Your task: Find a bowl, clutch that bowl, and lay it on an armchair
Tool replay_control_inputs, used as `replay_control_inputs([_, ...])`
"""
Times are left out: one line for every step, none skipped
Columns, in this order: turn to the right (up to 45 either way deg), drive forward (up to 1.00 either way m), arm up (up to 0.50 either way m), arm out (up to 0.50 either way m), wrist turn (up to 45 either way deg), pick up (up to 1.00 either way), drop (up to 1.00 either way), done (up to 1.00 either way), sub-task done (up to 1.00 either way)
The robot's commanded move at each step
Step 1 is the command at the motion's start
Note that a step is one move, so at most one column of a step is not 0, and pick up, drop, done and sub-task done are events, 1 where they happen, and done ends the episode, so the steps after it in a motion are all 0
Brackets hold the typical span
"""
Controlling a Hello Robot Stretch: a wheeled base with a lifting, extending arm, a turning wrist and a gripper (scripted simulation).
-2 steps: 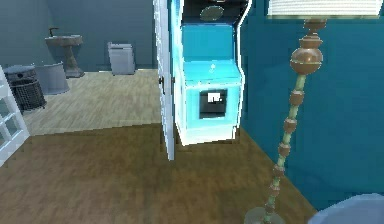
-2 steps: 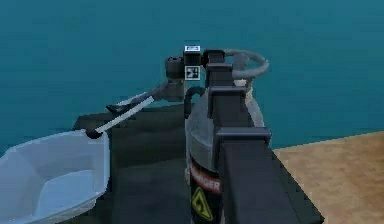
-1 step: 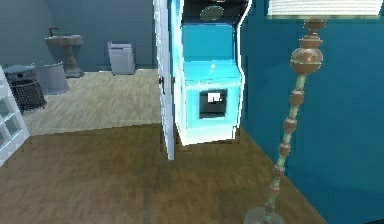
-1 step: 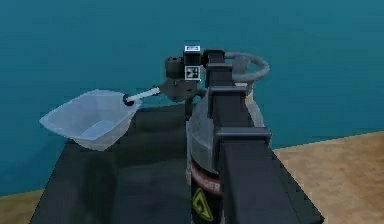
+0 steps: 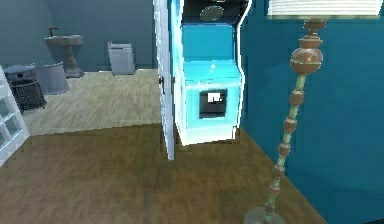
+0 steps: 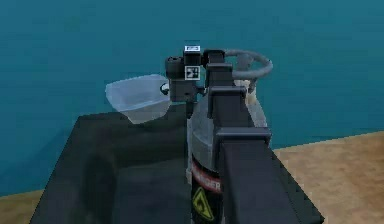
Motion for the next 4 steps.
replay_control_inputs([0.0, 0.00, -0.36, 0.00, 0.0, 0.00, 0.00, 0.00, 0.00])
replay_control_inputs([0.0, 0.00, -0.32, 0.00, 0.0, 0.00, 0.00, 0.00, 0.00])
replay_control_inputs([0.0, 0.00, 0.00, 0.00, 0.0, 0.00, 1.00, 0.00, 0.00])
replay_control_inputs([0.0, 0.00, 0.10, 0.00, 0.0, 0.00, 0.00, 0.00, 0.00])
